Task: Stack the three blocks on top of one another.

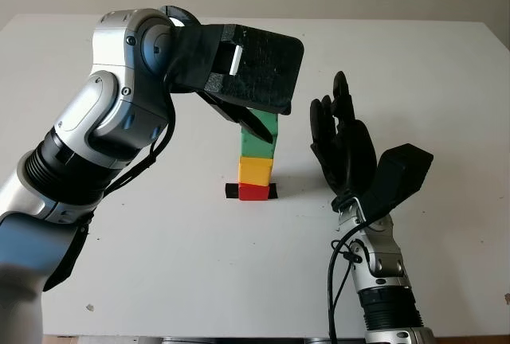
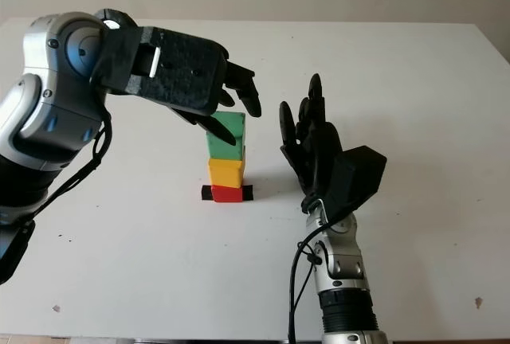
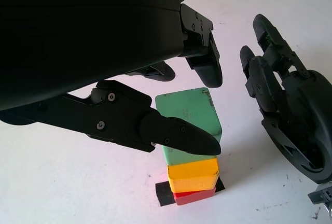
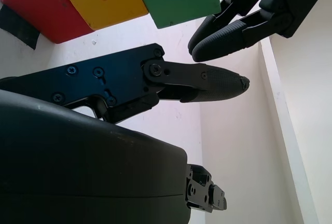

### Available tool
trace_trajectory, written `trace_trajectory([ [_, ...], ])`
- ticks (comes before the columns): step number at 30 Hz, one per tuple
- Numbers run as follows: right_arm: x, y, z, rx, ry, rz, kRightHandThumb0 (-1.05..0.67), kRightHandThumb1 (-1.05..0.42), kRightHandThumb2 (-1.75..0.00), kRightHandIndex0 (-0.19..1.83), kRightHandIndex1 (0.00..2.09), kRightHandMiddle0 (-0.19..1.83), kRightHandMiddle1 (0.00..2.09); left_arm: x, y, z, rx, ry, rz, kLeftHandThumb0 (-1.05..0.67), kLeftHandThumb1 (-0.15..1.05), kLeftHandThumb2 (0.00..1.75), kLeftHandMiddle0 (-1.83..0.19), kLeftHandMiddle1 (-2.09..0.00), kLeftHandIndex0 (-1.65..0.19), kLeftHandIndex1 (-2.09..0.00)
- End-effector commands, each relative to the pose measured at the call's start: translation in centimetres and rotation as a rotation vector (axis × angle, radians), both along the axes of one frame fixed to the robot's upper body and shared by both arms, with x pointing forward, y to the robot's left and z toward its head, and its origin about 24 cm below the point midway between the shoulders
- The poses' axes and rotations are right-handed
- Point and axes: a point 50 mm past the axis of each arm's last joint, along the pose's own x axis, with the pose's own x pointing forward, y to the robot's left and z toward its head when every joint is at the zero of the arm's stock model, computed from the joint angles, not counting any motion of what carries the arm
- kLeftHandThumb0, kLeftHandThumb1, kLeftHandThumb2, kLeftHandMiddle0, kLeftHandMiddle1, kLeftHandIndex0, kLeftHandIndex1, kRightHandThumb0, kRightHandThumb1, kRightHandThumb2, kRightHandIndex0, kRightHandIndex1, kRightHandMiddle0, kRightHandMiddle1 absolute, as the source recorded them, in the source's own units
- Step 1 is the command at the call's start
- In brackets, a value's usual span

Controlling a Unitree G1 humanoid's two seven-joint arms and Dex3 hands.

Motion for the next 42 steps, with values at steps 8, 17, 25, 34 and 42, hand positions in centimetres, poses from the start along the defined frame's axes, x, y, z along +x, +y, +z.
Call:
trace_trajectory([
  [8, 0.0, -0.1, -0.1, 0.019, -0.002, 0.004, -0.66, -1.05, -0.43, -0.19, 0.0, -0.16, 0.05, -0.4, 1.0, 0.9, -0.009, 0.01, 0.016, -0.6, 1.05, 0.09, -0.11, -0.04, 0.01, -0.58],
  [17, 0.1, -0.5, -0.1, 0.002, -0.004, -0.007, -0.65, -1.05, -0.43, -0.19, 0.0, -0.15, 0.06, -0.7, 4.1, 3.7, -0.198, -0.042, 0.138, -0.81, 1.05, 0.17, 0.12, -0.03, 0.14, -0.11],
  [25, 0.5, -1.1, 0.0, -0.014, -0.01, -0.011, -0.65, -1.05, -0.44, -0.19, 0.0, -0.15, 0.05, -1.1, 8.4, 4.8, -0.516, -0.134, 0.237, -0.88, 1.05, 0.31, 0.15, -0.05, 0.11, -0.07],
  [34, 0.8, -2.3, 0.6, -0.003, 0.005, -0.018, -0.7, -1.05, -0.4, -0.19, 0.0, -0.15, 0.06, -1.4, 13.3, -0.2, -0.899, -0.227, 0.356, -0.8, 1.05, 0.52, 0.07, -0.07, 0.01, -0.09],
  [42, 1.0, -3.5, 1.2, -0.041, -0.031, -0.036, -0.69, -1.05, -0.42, -0.19, 0.0, -0.15, 0.05, -0.7, 15.0, -8.4, -0.998, -0.332, 0.531, -0.79, 1.05, 0.51, 0.02, -0.05, 0.01, -0.05],
])
